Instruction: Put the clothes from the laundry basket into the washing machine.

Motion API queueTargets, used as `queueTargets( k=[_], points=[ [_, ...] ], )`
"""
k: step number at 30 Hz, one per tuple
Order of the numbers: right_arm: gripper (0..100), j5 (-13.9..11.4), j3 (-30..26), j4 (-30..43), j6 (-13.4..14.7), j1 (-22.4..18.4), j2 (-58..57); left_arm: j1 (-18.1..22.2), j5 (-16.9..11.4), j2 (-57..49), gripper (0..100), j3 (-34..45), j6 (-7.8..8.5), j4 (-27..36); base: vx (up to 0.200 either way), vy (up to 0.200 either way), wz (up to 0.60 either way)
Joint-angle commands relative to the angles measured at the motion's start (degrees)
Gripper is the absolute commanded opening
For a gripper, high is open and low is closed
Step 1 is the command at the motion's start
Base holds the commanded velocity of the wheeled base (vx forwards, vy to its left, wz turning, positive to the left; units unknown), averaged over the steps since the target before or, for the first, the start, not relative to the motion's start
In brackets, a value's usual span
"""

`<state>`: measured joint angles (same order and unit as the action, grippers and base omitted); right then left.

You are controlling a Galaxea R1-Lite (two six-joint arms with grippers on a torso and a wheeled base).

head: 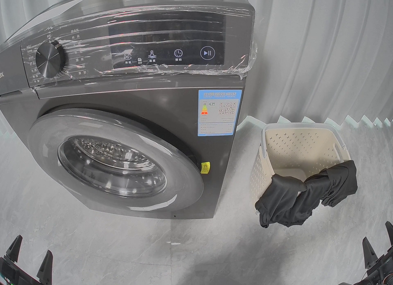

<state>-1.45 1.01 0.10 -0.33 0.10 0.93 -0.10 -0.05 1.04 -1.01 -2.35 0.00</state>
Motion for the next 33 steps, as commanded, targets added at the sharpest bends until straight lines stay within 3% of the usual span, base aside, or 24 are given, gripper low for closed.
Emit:
queueTargets(
  k=[1,27,33],
  points=[
    [100,0.0,-1.0,0.0,0.0,0.0,-0.9,0.0,0.0,-0.9,100,0.9,-0.02,0.0,0.0,0.2,0.0],
    [100,0.0,-1.0,0.0,0.0,0.0,-0.9,0.0,0.0,-0.9,100,0.9,-0.02,0.0,0.0,0.2,0.0],
    [100,0.0,-1.0,0.0,0.0,0.0,-0.9,0.0,0.0,-0.9,100,0.9,-0.02,0.0,0.0,0.0,0.0]
  ],
)
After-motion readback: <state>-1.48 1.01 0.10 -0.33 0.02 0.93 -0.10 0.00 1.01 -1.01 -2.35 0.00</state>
